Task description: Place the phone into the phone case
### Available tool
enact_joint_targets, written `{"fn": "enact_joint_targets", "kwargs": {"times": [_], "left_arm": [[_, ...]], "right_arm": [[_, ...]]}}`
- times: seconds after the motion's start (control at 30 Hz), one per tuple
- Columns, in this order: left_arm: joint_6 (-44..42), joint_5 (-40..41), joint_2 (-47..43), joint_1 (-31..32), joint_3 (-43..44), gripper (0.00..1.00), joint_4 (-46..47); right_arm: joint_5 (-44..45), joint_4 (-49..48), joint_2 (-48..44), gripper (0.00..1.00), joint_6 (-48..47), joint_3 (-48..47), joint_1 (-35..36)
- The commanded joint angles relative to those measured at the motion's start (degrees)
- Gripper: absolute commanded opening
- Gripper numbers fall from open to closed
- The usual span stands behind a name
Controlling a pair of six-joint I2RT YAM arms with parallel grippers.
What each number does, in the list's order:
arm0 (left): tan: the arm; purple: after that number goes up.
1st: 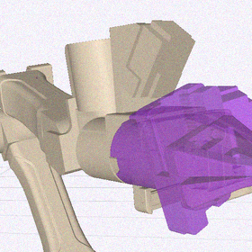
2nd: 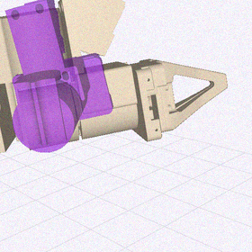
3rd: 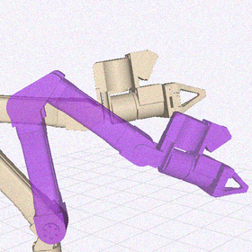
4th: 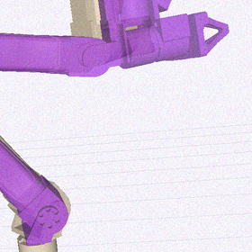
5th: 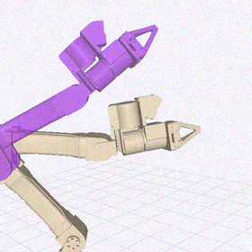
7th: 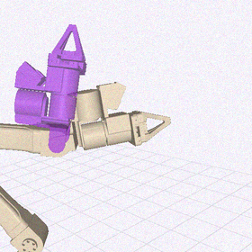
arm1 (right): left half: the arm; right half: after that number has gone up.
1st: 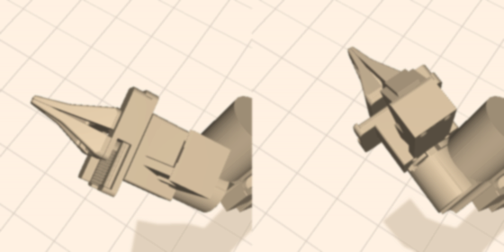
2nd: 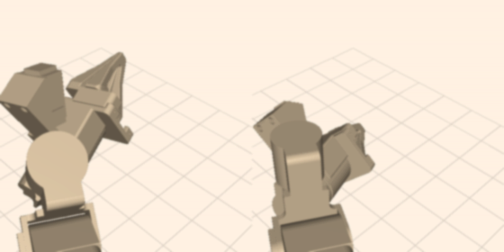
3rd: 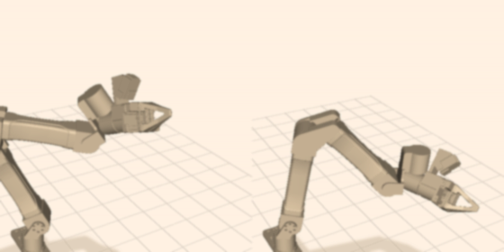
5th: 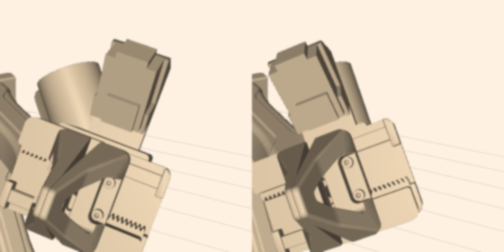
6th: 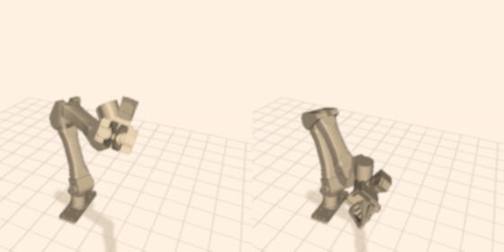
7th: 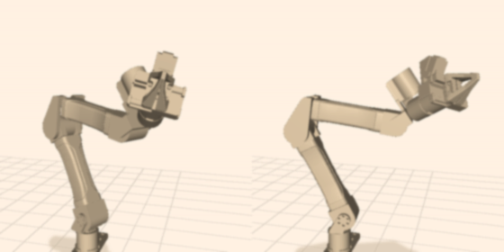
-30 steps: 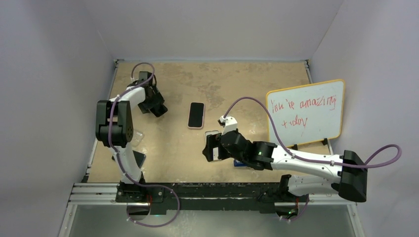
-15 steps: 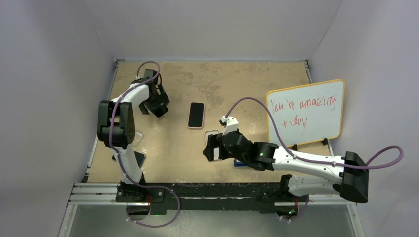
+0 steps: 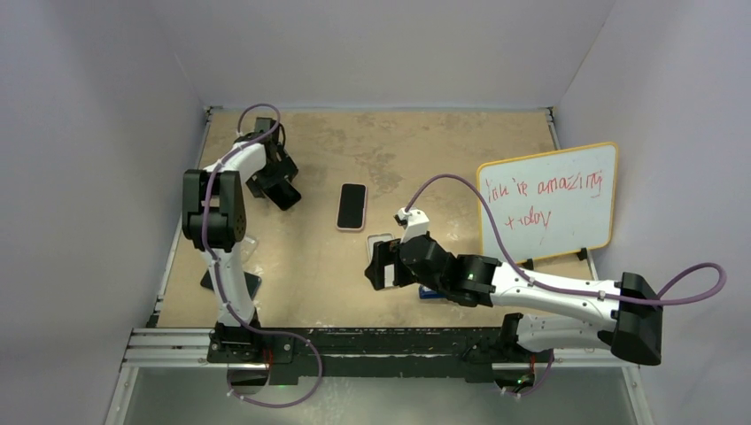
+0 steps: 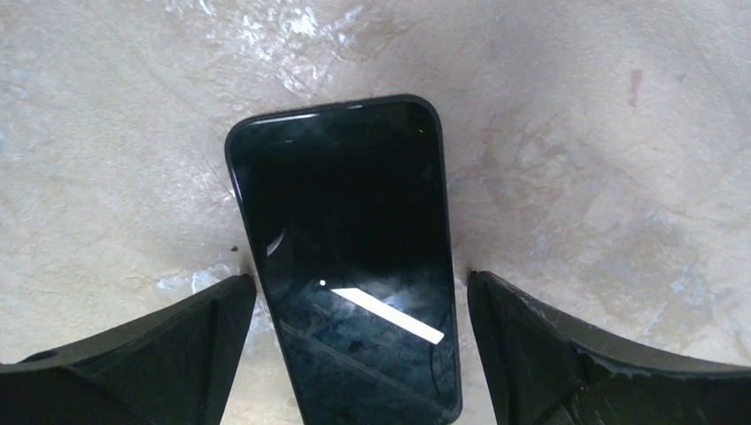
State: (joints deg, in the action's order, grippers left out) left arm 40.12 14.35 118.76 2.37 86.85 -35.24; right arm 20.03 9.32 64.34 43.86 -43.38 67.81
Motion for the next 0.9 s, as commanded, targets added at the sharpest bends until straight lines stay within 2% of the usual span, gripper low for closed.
{"fn": "enact_joint_targets", "kwargs": {"times": [0.0,0.1,0.27,0.6,0.87], "left_arm": [[2.5,-0.8,2.0,-0.5,2.8,0.96,0.3],[3.1,-0.5,3.1,-0.7,2.8,0.95,-0.1],[2.9,0.2,3.7,-0.8,2.6,0.87,-1.4],[-2.0,-0.3,1.5,-0.8,0.2,0.74,-2.4],[-4.8,-5.3,-6.8,-0.5,-11.9,0.69,2.1]], "right_arm": [[2.1,0.8,-1.8,0.99,-0.7,-0.2,0.2],[2.5,1.2,-2.0,0.99,-0.8,-0.2,0.2],[2.9,1.4,-2.2,0.99,-0.8,-0.1,0.2],[1.5,-0.2,-1.0,0.99,-0.7,-0.4,0.2],[0.3,-1.3,-0.9,0.99,0.8,0.0,0.2]]}}
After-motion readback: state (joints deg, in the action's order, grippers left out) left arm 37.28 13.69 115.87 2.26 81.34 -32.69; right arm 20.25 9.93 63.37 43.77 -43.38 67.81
